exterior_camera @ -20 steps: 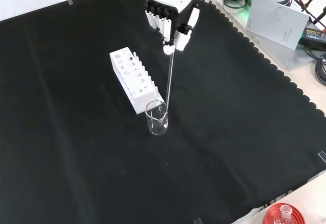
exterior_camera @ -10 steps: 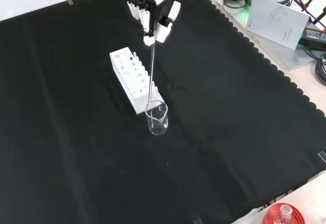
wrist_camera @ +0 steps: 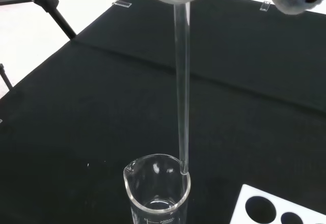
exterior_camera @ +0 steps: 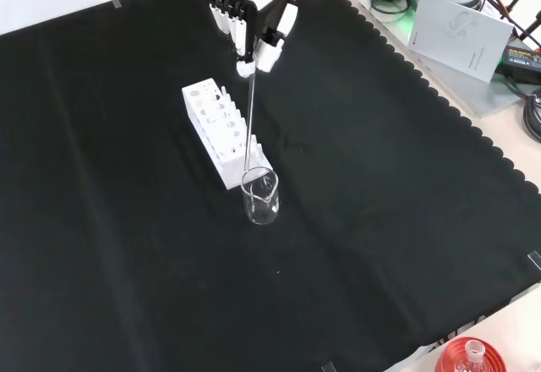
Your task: Stir in the beaker to the left of the white test tube rack with the glass rod.
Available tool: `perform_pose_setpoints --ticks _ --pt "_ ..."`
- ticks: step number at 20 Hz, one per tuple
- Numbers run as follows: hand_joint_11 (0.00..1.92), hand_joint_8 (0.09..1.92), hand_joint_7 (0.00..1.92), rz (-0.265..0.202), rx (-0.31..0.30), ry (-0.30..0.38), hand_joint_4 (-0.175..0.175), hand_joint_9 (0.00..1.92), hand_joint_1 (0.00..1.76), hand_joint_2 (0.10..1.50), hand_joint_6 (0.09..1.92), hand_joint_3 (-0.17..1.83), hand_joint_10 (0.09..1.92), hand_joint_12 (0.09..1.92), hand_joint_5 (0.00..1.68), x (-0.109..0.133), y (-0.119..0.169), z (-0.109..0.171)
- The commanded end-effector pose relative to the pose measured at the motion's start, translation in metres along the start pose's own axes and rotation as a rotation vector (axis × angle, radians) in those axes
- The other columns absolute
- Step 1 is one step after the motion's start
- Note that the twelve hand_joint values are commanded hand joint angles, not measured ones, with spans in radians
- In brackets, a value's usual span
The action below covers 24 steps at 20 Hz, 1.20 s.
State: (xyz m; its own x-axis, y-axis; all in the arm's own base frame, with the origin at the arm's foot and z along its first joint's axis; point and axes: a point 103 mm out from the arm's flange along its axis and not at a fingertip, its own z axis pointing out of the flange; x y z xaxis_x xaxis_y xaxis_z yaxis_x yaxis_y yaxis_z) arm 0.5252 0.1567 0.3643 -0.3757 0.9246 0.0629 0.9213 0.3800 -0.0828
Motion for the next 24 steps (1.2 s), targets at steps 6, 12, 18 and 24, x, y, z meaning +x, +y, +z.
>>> perform_pose_setpoints --ticks 6,12,18,24 --pt "1.68 0.09 1.65 -0.011 0.024 -0.007 -0.175 1.79 1.33 1.01 0.09 -0.17 0.11 0.39 1.46 0.009 0.004 0.012" --pt "1.68 0.09 1.65 -0.021 0.036 0.01 -0.175 1.79 1.33 1.01 0.09 -0.17 0.11 0.39 1.46 0.007 0.007 0.027" --pt "1.68 0.09 1.65 -0.035 0.063 0.042 -0.175 1.79 1.33 1.01 0.09 -0.17 0.11 0.39 1.46 -0.001 0.009 0.049" --pt "1.68 0.09 1.65 -0.03 0.095 0.052 -0.175 1.8 1.33 1.01 0.09 -0.17 0.1 0.39 1.46 -0.001 0.008 0.067"
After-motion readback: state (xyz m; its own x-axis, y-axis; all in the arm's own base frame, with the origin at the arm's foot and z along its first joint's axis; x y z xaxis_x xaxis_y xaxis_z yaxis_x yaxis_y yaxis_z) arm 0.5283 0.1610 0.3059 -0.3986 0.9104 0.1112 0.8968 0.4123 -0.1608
